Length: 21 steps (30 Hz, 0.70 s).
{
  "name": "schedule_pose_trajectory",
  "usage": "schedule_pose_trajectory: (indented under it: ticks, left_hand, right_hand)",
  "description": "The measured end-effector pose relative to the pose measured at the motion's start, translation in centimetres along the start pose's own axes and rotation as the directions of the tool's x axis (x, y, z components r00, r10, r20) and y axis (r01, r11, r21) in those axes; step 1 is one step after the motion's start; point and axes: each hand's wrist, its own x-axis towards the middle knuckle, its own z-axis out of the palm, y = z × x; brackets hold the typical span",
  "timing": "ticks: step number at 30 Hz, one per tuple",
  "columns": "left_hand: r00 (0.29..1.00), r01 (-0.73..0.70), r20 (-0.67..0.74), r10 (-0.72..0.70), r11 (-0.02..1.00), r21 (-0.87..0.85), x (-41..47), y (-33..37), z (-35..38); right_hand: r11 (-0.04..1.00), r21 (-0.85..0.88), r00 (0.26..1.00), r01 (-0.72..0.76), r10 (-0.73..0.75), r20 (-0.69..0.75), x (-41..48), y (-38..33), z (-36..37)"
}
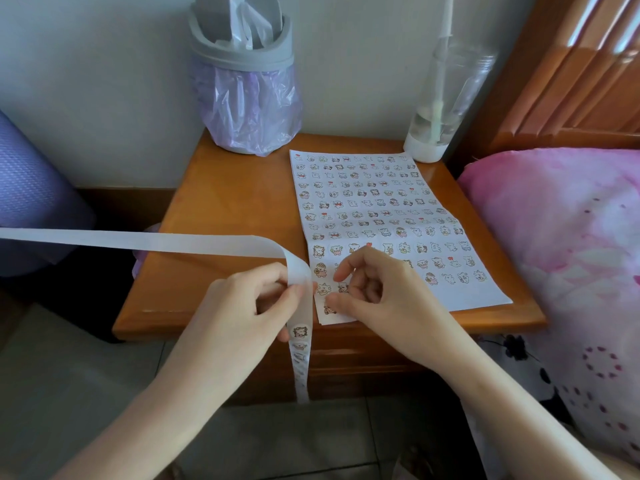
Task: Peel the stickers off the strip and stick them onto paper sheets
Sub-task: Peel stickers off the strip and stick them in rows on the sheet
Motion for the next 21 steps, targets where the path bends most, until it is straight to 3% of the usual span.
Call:
schedule_pose_trajectory:
  ticks: [5, 9, 14, 21]
  left_hand:
    - [0.998, 0.047, 0.035, -0.045, 0.998, -0.041, 0.2, 0.1, -0.4]
    - [0.992, 0.124, 0.058, -0.113, 0.963, -0.239, 0.1, 1.0, -1.4]
    - [0.992, 0.123, 0.083, -0.099, 0.918, -0.376, -0.5, 2.1, -2.1]
    - [0.987, 0.158, 0.068, -0.142, 0.873, -0.462, -0.3, 1.8, -1.8]
  right_hand:
    - [0.995, 0.095, 0.998, 0.035, -0.030, -0.056, -0.4, -0.3, -0.5]
    - [0.986, 0.117, 0.985, 0.119, -0.103, -0.135, -1.3, -1.1, -0.6]
    - [0.963, 0.194, 0.983, 0.186, -0.181, -0.042, -2.7, -2.5, -0.1]
    - [0.962, 0.200, 0.982, 0.184, -0.172, -0.076, -2.9, -2.8, 0.0]
